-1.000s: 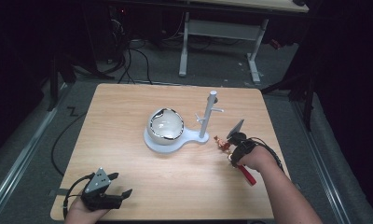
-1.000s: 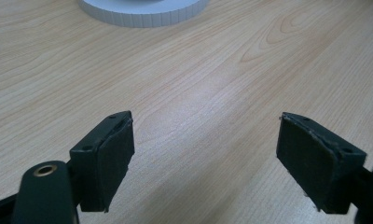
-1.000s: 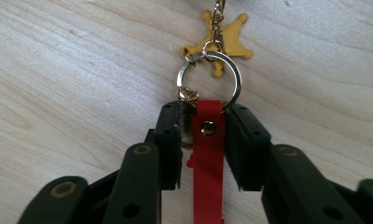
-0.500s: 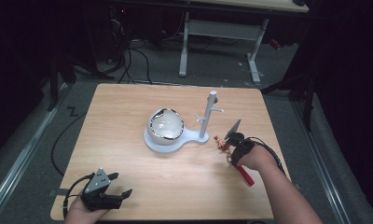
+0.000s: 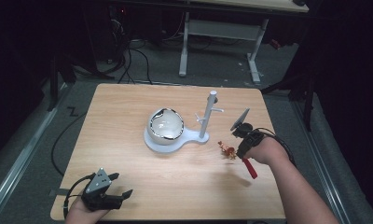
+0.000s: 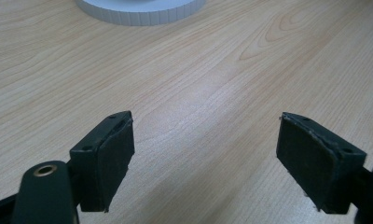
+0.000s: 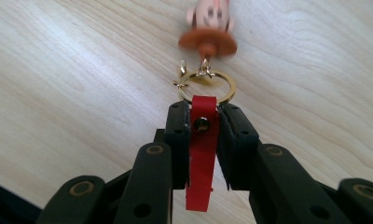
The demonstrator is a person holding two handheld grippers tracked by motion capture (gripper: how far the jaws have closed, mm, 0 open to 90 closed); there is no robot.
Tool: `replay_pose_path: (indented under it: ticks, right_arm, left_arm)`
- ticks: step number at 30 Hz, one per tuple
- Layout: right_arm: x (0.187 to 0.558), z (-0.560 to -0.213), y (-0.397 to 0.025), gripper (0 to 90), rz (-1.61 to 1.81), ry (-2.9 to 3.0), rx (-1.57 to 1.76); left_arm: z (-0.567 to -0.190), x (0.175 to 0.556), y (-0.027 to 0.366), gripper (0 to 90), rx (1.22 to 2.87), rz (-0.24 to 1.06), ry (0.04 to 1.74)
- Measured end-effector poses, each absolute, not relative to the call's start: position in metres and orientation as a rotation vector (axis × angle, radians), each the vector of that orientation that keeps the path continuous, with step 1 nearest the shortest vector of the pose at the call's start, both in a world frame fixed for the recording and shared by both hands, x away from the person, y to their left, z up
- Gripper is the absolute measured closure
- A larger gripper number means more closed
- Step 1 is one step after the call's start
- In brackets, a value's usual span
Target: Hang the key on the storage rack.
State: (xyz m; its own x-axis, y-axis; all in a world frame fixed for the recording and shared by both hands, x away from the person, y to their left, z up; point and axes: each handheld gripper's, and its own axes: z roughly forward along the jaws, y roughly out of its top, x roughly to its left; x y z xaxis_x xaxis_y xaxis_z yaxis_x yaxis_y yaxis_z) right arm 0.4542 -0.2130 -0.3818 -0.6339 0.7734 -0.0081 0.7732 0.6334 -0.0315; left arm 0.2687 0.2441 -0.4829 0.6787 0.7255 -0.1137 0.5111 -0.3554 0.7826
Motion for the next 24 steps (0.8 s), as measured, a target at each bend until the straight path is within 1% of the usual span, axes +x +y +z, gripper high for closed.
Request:
replay_pose_path:
  ticks: [3, 4, 5, 8, 10, 16, 24]
  right_arm:
    - [0.454, -0.373, -0.213, 74.8, 0.043, -2.855, -1.325]
    - [0.452, -0.361, -0.212, 74.8, 0.043, -2.858, -1.325]
    - [0.452, -0.361, -0.212, 74.8, 0.043, -2.858, -1.325]
    - [0.448, -0.344, -0.210, 74.8, 0.023, -2.887, -1.312]
    - [0.447, -0.341, -0.210, 74.8, 0.021, -2.886, -1.312]
    - [0.442, -0.313, -0.207, 74.8, 0.029, -2.908, -1.299]
    - [0.442, -0.288, -0.202, 74.8, 0.001, -2.941, -1.284]
  left_arm:
    - [-0.483, 0.269, 0.244, 19.8, 2.038, 0.319, 0.952]
    - [-0.483, 0.269, 0.244, 19.8, 2.038, 0.319, 0.951]
    - [-0.483, 0.269, 0.244, 19.8, 2.038, 0.319, 0.951]
    - [-0.483, 0.268, 0.244, 19.8, 2.039, 0.318, 0.952]
    - [-0.483, 0.268, 0.244, 19.8, 2.040, 0.317, 0.952]
    - [-0.483, 0.268, 0.243, 19.8, 2.043, 0.316, 0.951]
    - [-0.484, 0.268, 0.243, 19.8, 2.043, 0.315, 0.951]
